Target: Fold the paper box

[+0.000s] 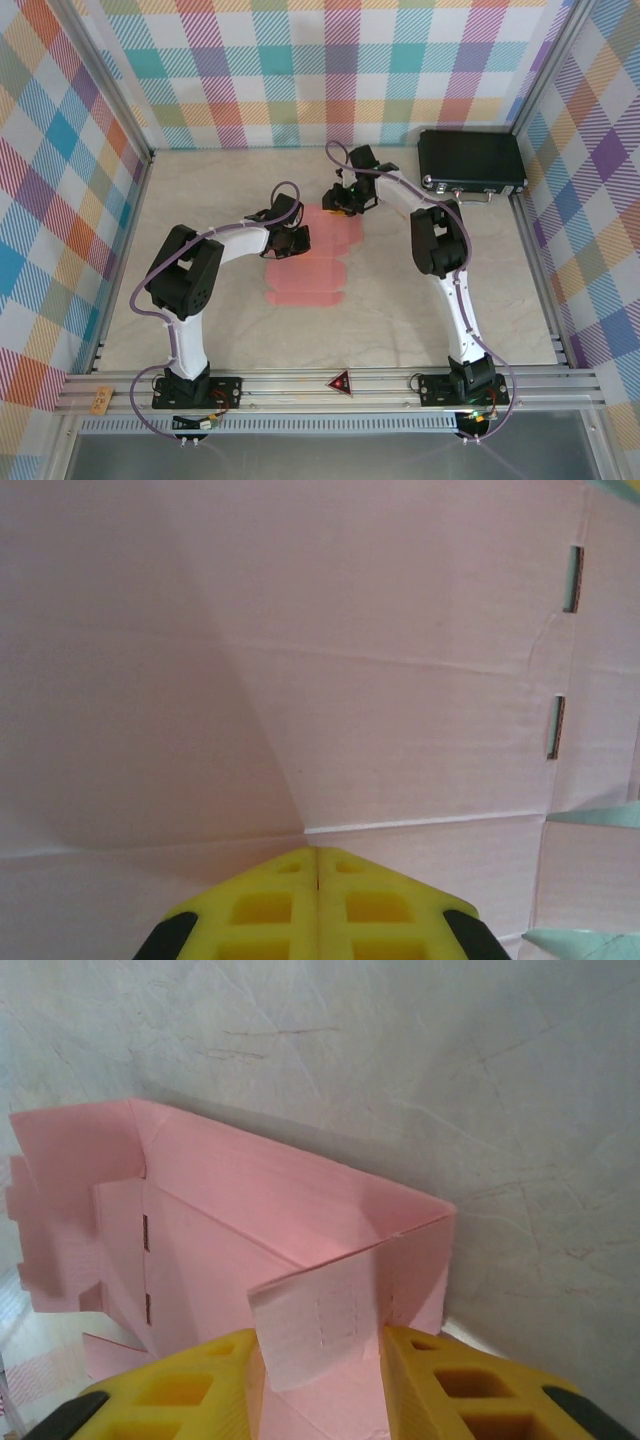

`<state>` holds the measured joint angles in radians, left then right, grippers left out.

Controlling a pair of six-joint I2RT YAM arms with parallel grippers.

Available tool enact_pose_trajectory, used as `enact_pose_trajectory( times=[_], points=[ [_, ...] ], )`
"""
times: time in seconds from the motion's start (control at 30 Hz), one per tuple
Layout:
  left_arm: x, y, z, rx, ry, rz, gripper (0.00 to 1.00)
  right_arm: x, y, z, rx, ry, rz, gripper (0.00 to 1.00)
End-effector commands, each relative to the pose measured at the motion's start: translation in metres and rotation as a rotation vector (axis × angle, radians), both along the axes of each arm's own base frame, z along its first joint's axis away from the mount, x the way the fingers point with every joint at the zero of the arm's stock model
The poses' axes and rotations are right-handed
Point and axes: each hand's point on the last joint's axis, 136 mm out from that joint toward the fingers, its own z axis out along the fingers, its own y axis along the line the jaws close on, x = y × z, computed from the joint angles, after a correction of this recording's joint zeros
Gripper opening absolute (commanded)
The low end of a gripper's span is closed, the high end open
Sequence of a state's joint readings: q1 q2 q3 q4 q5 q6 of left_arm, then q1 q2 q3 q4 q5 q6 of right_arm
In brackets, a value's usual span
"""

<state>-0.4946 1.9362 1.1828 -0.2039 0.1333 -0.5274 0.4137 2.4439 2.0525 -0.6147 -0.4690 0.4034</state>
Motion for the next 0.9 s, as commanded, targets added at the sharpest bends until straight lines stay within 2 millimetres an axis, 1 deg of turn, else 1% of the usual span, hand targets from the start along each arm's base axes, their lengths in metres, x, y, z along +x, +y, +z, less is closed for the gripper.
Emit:
enact_pose_trajectory(
  times=[0.0,0.03,0.17,0.3,0.43,0.47,0.53,0.67,0.77,0.87],
  points=[
    [-0.020,0.003,-0.026,0.044,0.097,-0.032,0.00,0.001,0.007,0.013,0.021,-0.011,0.018,0.37],
    [-0.018,0.002,-0.022,0.041,0.089,-0.033,0.00,0.000,0.005,0.015,0.016,-0.015,0.018,0.37],
    [-0.015,0.000,-0.004,0.039,0.072,-0.051,0.01,-0.002,-0.003,0.036,-0.016,-0.066,0.014,0.38],
    [-0.008,-0.004,0.027,0.020,0.014,-0.071,0.13,-0.013,-0.012,0.053,-0.044,-0.101,0.019,0.40],
    [-0.005,0.000,0.057,0.014,-0.054,-0.065,0.27,-0.031,-0.016,0.060,-0.053,-0.111,0.031,0.40],
    [-0.005,0.004,0.064,0.020,-0.073,-0.054,0.32,-0.037,-0.015,0.061,-0.055,-0.115,0.042,0.40],
    [-0.006,0.015,0.075,0.033,-0.104,-0.028,0.36,-0.048,-0.013,0.058,-0.070,-0.110,0.057,0.40],
    [-0.015,0.051,0.082,0.083,-0.130,0.055,0.43,-0.072,-0.001,0.047,-0.101,-0.098,0.107,0.38],
    [-0.026,0.076,0.078,0.116,-0.108,0.101,0.47,-0.089,0.007,0.035,-0.125,-0.084,0.133,0.34],
    [-0.034,0.097,0.069,0.142,-0.081,0.141,0.50,-0.102,0.015,0.022,-0.130,-0.063,0.143,0.32]
  ],
)
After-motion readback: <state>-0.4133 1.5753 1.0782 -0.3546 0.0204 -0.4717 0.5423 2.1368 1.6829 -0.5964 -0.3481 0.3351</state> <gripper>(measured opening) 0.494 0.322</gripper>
